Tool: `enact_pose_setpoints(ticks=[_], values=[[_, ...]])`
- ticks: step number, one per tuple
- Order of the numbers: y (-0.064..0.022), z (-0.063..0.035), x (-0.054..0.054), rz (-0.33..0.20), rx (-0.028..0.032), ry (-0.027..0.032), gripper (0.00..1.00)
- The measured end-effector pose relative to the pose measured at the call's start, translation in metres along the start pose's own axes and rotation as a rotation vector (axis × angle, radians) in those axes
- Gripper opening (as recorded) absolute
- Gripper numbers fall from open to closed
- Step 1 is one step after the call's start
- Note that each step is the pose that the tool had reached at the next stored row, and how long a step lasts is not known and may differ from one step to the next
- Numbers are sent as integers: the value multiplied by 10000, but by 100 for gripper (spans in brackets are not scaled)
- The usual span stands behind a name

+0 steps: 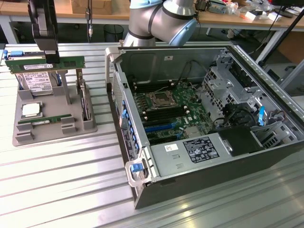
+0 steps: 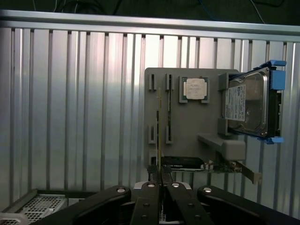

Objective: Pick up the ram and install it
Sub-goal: 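Pick up the ram and move it above insertion slot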

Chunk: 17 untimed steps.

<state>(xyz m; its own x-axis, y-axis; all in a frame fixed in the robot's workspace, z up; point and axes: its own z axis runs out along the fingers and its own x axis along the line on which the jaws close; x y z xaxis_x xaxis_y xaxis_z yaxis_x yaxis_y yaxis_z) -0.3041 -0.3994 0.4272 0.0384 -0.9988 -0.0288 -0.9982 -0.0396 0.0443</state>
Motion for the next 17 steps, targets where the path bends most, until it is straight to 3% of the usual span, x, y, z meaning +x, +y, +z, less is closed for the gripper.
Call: enact_pose_setpoints(ticks=[17], values=[[-135,-6,5,0,0,4,12]])
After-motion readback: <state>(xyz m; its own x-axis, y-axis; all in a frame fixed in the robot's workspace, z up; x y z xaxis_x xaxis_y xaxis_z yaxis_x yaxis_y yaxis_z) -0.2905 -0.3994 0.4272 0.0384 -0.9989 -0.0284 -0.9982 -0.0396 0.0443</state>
